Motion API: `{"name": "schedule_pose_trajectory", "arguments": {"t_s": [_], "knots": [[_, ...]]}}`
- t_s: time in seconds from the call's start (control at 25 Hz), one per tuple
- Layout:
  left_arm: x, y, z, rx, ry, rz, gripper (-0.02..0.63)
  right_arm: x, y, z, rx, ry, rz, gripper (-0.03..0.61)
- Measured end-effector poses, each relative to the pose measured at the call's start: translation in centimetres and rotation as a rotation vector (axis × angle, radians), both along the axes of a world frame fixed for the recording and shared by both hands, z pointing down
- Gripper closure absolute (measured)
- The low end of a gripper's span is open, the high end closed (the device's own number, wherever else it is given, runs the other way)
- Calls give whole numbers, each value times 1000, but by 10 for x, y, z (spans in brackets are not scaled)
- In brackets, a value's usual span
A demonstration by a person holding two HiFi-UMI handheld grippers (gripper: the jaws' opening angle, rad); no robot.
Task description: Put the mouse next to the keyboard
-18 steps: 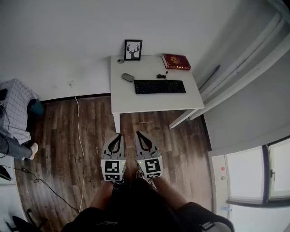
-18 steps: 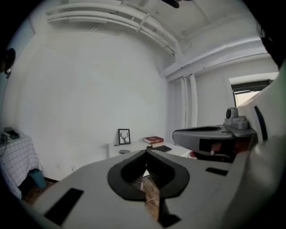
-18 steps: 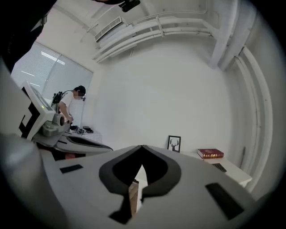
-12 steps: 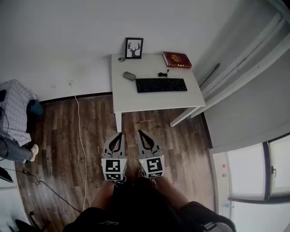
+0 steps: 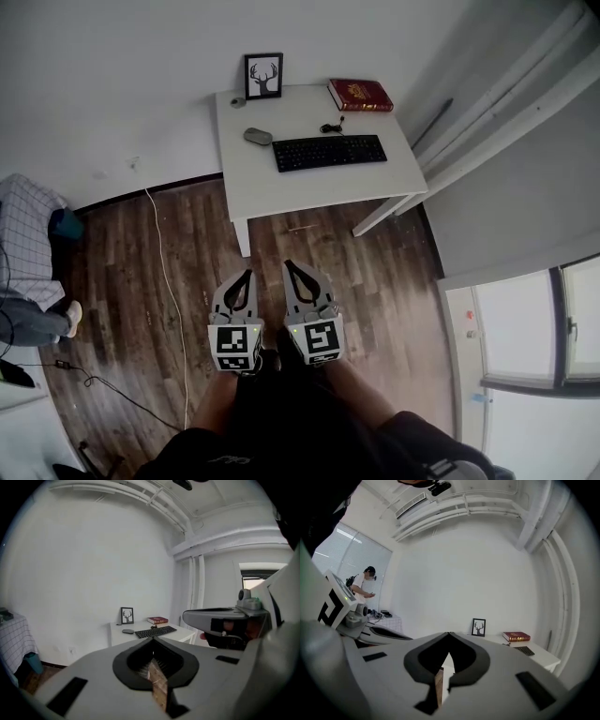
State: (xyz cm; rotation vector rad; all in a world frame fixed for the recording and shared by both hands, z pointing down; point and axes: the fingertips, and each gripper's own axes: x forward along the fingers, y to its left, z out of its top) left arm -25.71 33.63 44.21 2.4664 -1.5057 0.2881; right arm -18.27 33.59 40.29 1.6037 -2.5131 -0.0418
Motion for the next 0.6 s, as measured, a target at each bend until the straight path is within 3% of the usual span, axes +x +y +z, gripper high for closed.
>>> {"name": "schedule_pose_trajectory", "arguments": {"t_s": [0.24,0.6], "knots": [[17,-32,12,-22,-38,13,612,23,-39,14,-23,-17,5,558],[58,-124,7,-20,-84,-7,612,51,-137,12,-24,-60,-67,558]]}}
